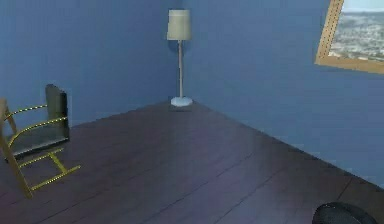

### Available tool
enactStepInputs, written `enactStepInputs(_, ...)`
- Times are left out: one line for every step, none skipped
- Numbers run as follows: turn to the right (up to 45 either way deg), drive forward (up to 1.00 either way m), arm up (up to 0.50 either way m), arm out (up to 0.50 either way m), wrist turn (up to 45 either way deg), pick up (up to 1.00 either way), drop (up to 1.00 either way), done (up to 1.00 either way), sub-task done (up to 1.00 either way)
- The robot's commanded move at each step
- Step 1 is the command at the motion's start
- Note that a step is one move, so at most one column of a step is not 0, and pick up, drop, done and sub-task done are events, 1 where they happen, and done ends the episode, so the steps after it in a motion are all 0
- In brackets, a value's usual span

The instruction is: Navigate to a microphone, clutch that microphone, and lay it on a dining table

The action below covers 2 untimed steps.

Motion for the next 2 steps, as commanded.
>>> enactStepInputs(-18.0,0.00,0.00,0.00,0.0,0.00,0.00,0.00,0.00)
enactStepInputs(0.0,1.00,0.00,0.00,0.0,0.00,0.00,0.00,0.00)
